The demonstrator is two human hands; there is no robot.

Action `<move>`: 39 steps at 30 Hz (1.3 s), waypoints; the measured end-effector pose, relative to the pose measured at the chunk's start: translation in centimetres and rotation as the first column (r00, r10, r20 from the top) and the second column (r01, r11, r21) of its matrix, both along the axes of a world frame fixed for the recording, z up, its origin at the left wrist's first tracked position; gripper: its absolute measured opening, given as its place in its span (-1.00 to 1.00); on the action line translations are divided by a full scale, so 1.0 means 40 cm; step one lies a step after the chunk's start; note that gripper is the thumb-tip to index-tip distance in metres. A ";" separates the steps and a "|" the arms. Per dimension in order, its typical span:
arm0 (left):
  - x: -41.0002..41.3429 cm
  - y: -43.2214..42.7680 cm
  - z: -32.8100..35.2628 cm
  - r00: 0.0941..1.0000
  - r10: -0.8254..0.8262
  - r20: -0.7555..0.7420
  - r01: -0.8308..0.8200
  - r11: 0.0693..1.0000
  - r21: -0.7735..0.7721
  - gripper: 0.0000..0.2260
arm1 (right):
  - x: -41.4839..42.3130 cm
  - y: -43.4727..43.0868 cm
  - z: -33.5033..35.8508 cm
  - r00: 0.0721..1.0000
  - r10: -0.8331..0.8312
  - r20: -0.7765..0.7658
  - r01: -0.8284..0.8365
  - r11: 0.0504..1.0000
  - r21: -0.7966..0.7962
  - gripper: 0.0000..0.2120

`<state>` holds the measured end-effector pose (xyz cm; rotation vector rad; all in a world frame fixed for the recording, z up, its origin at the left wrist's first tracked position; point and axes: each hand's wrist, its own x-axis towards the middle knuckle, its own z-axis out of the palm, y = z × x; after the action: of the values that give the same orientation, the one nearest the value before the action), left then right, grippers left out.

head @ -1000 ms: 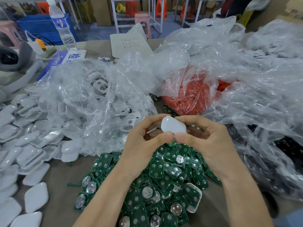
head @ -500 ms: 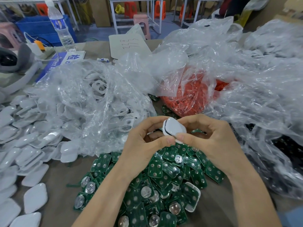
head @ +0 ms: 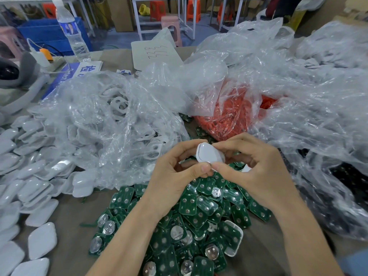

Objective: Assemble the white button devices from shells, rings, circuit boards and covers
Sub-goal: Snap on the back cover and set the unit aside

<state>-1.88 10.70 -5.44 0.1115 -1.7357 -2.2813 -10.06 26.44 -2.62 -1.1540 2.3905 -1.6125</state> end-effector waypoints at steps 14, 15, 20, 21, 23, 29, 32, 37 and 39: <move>0.006 -0.001 0.002 0.995 -0.089 -0.042 0.093 0.991 0.095 -0.60 | -0.002 -0.003 -0.008 0.998 0.058 0.015 -0.056 0.994 -0.098 -0.68; 0.005 0.000 0.003 0.995 -0.089 -0.045 0.093 0.991 0.092 -0.59 | -0.003 -0.002 -0.009 0.999 0.048 -0.005 -0.048 0.994 -0.094 -0.67; 0.001 0.002 0.000 0.997 -0.066 -0.041 0.068 0.995 0.066 -0.65 | -0.006 -0.002 -0.015 0.996 0.023 -0.085 -0.029 0.997 -0.077 -0.67; 0.001 0.001 -0.001 0.997 -0.060 -0.037 0.063 0.996 0.065 -0.67 | -0.004 -0.004 -0.018 0.993 0.006 -0.117 -0.014 0.997 -0.070 -0.67; 0.001 0.002 -0.002 0.998 -0.054 -0.035 0.056 0.997 0.062 -0.69 | 0.001 -0.008 -0.021 0.986 -0.018 -0.168 0.008 0.998 -0.060 -0.67; 0.000 0.006 -0.012 0.998 -0.051 -0.029 0.051 0.999 0.014 -0.69 | -0.011 0.008 -0.014 0.980 0.032 -0.195 -0.041 0.998 -0.042 -0.67; 0.002 0.006 -0.008 0.998 -0.056 -0.032 0.057 0.998 0.016 -0.67 | -0.009 0.004 -0.021 0.968 0.004 -0.252 -0.011 1.000 -0.026 -0.67; 0.000 0.006 -0.012 1.000 -0.022 0.020 0.023 0.998 -0.061 -0.70 | -0.018 0.006 -0.032 0.941 -0.025 -0.337 0.038 0.999 0.032 -0.67; -0.001 0.006 -0.013 0.999 -0.011 0.033 0.015 0.993 -0.113 -0.69 | -0.018 0.004 -0.037 0.977 -0.015 -0.212 0.019 1.000 0.019 -0.69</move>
<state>-1.92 10.95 -5.96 0.1153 -1.8825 -2.1953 -10.76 26.60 -4.09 -1.3701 2.5431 -1.5358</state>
